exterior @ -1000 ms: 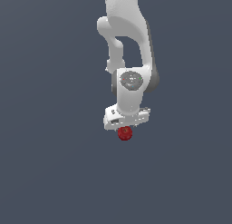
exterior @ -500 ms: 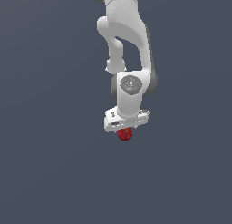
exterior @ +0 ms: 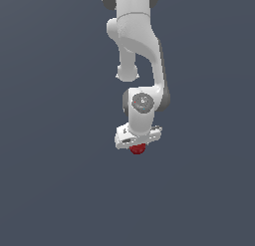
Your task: Pick up the object and move it to a goal position.
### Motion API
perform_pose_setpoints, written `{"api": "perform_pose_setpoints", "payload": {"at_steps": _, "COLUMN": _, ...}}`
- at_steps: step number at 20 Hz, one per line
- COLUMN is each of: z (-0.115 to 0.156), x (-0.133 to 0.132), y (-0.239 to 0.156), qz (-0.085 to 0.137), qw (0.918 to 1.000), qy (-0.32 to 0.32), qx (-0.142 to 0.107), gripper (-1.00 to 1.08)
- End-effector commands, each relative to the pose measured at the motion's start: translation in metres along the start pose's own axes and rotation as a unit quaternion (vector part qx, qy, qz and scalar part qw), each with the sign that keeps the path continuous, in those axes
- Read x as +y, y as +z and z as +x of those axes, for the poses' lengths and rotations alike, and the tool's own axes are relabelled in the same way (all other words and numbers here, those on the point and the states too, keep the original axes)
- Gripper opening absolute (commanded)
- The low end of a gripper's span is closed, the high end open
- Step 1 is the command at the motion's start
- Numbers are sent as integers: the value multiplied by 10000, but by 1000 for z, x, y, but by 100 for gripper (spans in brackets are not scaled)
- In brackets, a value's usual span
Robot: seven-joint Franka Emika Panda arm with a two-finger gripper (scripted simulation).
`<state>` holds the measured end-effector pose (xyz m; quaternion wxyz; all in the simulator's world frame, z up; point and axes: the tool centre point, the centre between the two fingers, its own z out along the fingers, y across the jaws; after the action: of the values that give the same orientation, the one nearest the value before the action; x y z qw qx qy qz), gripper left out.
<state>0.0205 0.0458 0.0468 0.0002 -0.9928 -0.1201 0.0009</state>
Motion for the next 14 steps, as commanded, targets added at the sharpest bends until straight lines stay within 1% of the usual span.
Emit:
{"api": "perform_pose_setpoints", "payload": {"at_steps": 1, "z": 1, "x": 0, "y": 1, "qz": -2, "qw": 10000, "qy": -1, "qx": 8, "gripper": -100}}
{"api": "perform_pose_setpoints", "payload": {"at_steps": 14, "z": -1, "x": 2, "y": -1, "qz": -2, "qw": 10000, "qy": -1, "qx": 8, "gripper": -100}}
